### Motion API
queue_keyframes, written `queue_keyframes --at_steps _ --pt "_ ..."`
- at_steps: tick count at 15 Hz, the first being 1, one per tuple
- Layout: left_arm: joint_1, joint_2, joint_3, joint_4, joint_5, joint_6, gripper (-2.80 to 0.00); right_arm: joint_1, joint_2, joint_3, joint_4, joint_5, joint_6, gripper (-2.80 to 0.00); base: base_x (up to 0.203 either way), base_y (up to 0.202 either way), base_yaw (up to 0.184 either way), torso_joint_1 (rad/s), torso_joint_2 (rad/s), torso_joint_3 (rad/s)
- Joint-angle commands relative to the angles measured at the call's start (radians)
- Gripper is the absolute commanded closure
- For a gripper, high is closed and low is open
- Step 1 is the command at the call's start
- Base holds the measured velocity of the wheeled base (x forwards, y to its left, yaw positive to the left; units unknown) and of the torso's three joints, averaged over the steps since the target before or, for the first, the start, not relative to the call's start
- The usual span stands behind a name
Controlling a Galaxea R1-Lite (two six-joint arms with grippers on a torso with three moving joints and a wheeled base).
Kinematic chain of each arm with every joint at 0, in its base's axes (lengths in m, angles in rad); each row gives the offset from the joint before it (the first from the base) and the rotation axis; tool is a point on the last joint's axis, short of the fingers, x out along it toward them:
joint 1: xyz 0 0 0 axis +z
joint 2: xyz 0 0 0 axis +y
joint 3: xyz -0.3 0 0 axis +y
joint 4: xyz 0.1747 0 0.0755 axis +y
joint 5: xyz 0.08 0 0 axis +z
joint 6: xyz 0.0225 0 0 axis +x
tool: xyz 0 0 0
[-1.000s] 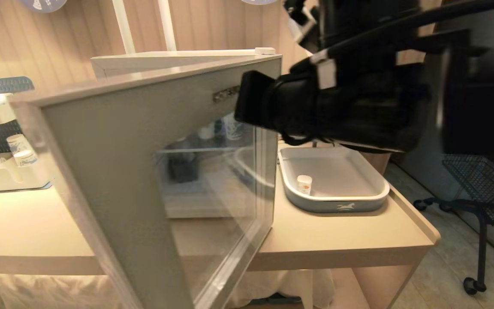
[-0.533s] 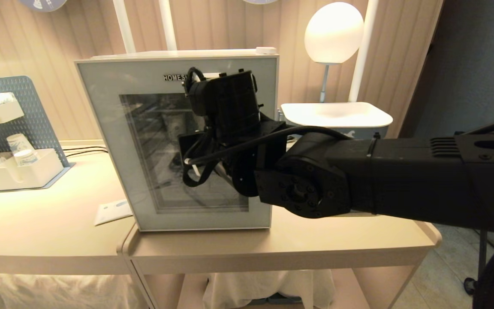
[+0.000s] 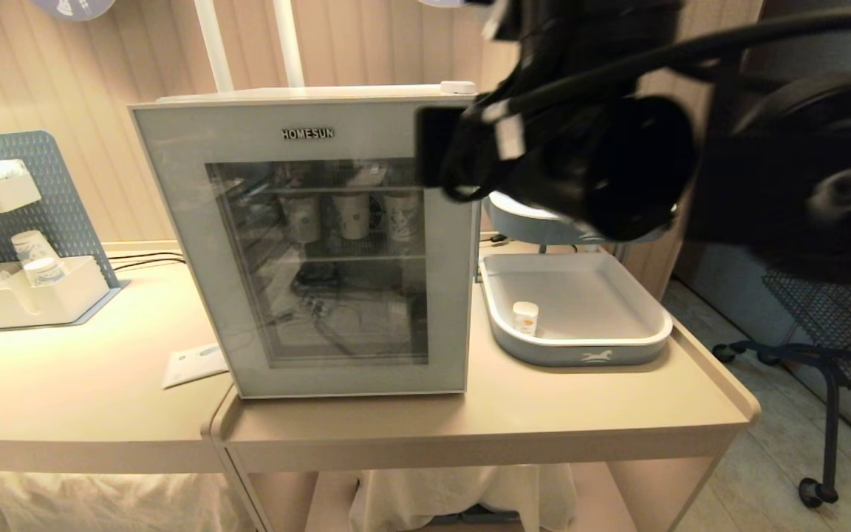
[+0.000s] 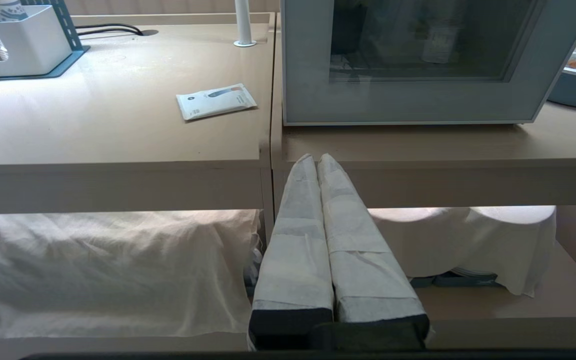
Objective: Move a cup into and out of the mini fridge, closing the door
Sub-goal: Close the freezer door, then open the freezer door
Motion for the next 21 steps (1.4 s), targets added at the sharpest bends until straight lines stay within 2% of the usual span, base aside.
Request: queue_keyframes --at_steps 1,3,6,8,10,13,15,16,18,19,20,21 --pt "0.0 -0.002 0.002 0.0 -0.001 -0.001 0.0 -0.097 -0.297 0.091 0.031 -0.073 -0.002 0.0 0.0 0.0 0.0 0.0 0.0 0.0" --pt "0.0 -0.002 0.002 0.0 -0.001 0.0 0.0 -0.218 -0.531 0.224 0.058 -0.14 -0.005 0.0 0.0 0.0 0.0 0.0 0.0 0.0" --pt "0.0 -0.002 0.002 0.0 0.001 0.0 0.0 -0.366 -0.925 0.496 0.075 -0.256 -0.031 0.0 0.0 0.0 0.0 0.0 0.0 0.0" --pt "0.0 -0.002 0.002 0.0 0.001 0.0 0.0 -0.517 -1.171 0.685 0.081 -0.308 -0.064 0.0 0.0 0.0 0.0 0.0 0.0 0.0" --pt "0.0 -0.002 0.002 0.0 0.001 0.0 0.0 -0.667 -1.389 0.875 0.084 -0.319 -0.105 0.0 0.0 0.0 0.0 0.0 0.0 0.0" --pt "0.0 -0.002 0.002 0.0 0.001 0.0 0.0 -0.814 -1.678 1.128 0.094 -0.279 -0.17 0.0 0.0 0.0 0.0 0.0 0.0 0.0" --pt "0.0 -0.002 0.002 0.0 0.001 0.0 0.0 -0.854 -1.843 1.336 0.073 -0.204 -0.198 0.0 0.0 0.0 0.0 0.0 0.0 0.0" --pt "0.0 -0.002 0.002 0.0 0.001 0.0 0.0 -0.864 -1.877 1.448 0.017 -0.143 -0.19 0.0 0.0 0.0 0.0 0.0 0.0 0.0" --pt "0.0 -0.002 0.002 0.0 0.001 0.0 0.0 -0.876 -1.884 1.69 -0.169 0.105 -0.195 0.0 0.0 0.0 0.0 0.0 0.0 0.0" --pt "0.0 -0.002 0.002 0.0 0.0 0.0 0.0 -0.879 -1.884 1.768 -0.205 0.194 -0.197 0.0 0.0 0.0 0.0 0.0 0.0 0.0" --pt "0.0 -0.002 0.002 0.0 0.001 0.001 0.0 -0.883 -1.884 1.805 -0.201 0.307 -0.199 0.0 0.0 0.0 0.0 0.0 0.0 0.0" --pt "0.0 -0.002 0.002 0.0 -0.001 0.001 0.0 -0.886 -1.884 1.805 -0.158 0.461 -0.194 0.0 0.0 0.0 0.0 0.0 0.0 0.0"
